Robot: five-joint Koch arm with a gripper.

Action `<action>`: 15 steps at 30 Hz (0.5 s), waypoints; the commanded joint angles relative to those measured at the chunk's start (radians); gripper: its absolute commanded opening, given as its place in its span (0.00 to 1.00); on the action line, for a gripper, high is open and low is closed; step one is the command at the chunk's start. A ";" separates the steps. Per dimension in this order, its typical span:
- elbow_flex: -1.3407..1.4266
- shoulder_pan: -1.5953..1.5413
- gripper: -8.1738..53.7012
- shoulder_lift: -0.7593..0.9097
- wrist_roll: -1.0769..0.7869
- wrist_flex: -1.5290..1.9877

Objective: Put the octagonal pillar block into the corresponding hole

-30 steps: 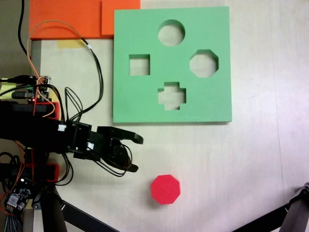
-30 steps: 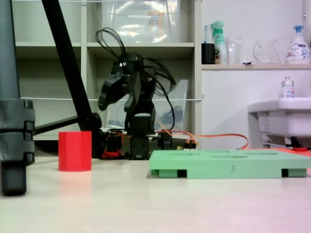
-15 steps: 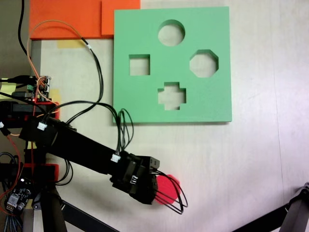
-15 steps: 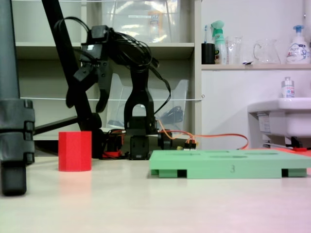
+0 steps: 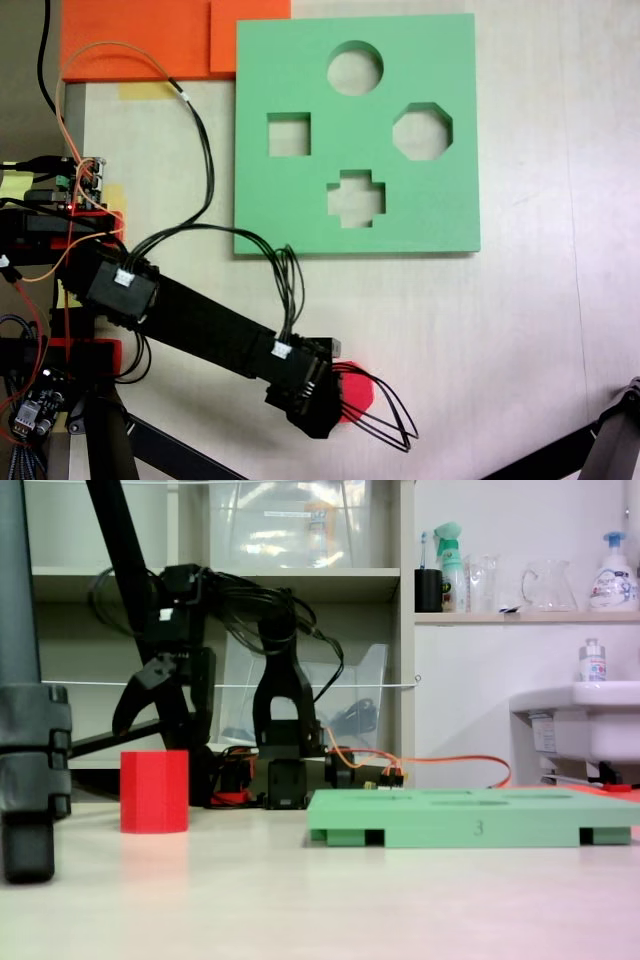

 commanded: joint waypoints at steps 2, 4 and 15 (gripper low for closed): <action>-0.086 0.009 0.90 -0.003 0.009 0.006; -0.106 0.009 0.90 -0.006 0.002 0.006; -0.130 0.006 0.90 -0.081 -0.120 0.006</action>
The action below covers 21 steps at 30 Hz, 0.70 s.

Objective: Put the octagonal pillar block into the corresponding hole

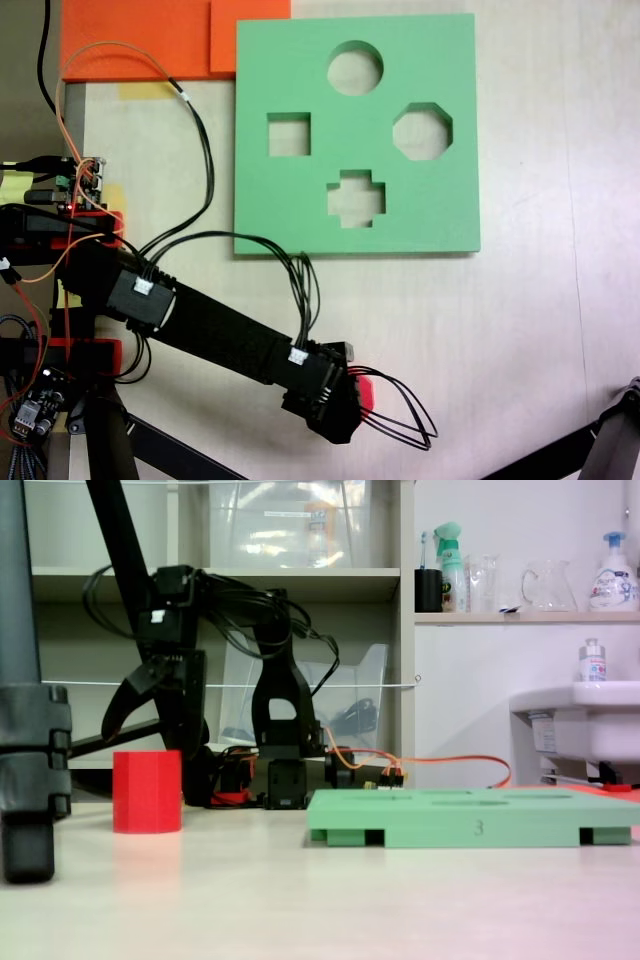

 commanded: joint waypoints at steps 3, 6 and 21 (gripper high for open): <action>-0.026 0.018 0.90 -0.005 -0.011 0.008; -0.026 0.020 0.90 -0.012 -0.008 0.008; -0.020 0.012 0.88 -0.133 -0.008 -0.021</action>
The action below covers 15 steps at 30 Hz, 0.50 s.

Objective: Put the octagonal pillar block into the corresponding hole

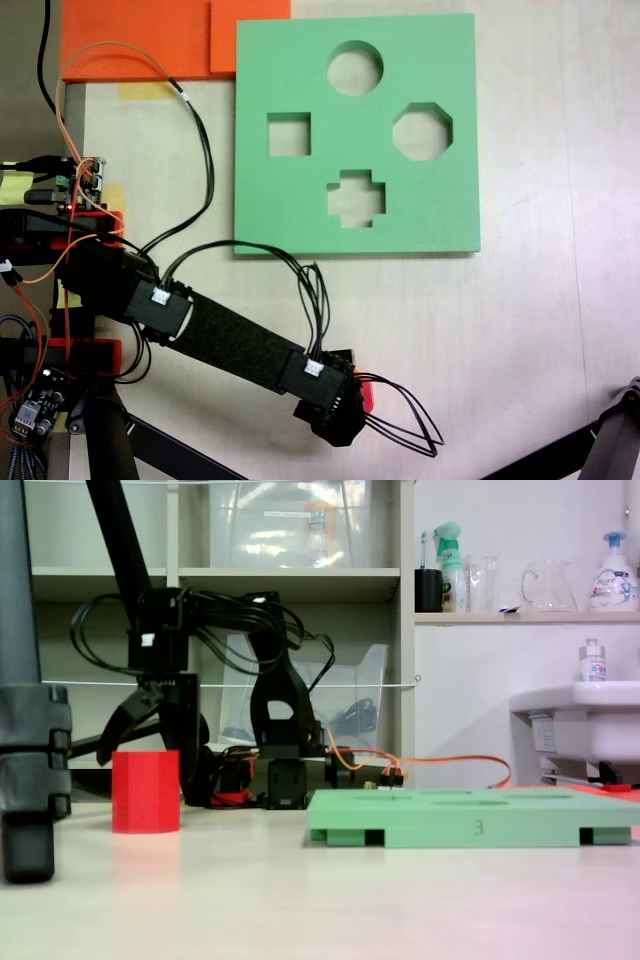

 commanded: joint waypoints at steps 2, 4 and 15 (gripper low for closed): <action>-0.008 0.000 0.72 -0.006 0.000 -0.020; 0.002 0.003 0.59 -0.006 0.002 -0.018; 0.081 -0.107 0.51 0.160 0.137 0.011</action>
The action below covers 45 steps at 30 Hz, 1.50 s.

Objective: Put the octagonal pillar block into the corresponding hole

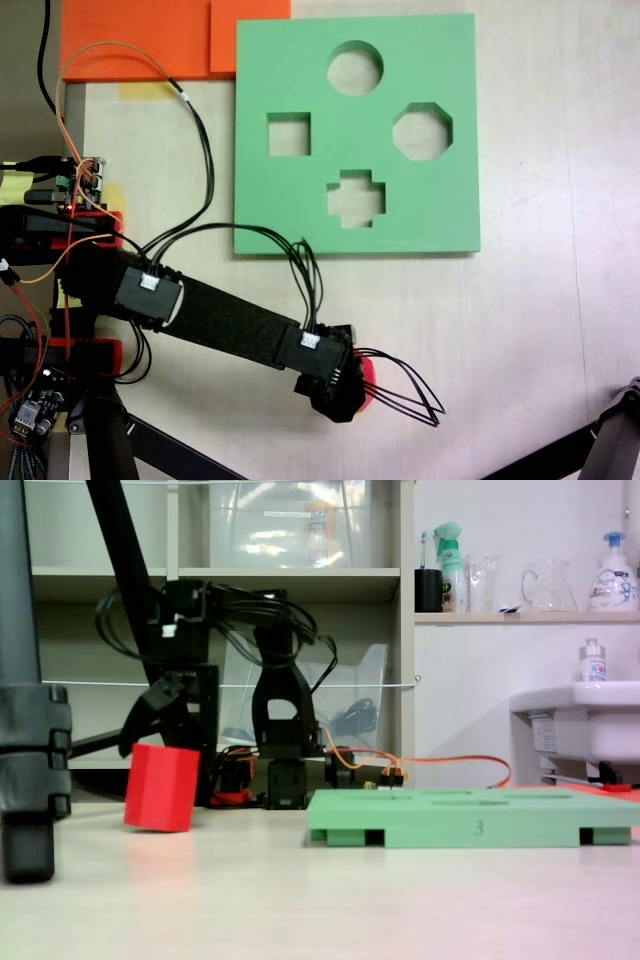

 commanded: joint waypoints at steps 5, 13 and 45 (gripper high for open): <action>0.020 -0.095 0.47 0.187 0.146 0.035; -0.067 -0.229 0.44 0.295 0.305 0.095; -0.526 -0.864 0.44 -0.117 1.042 -0.327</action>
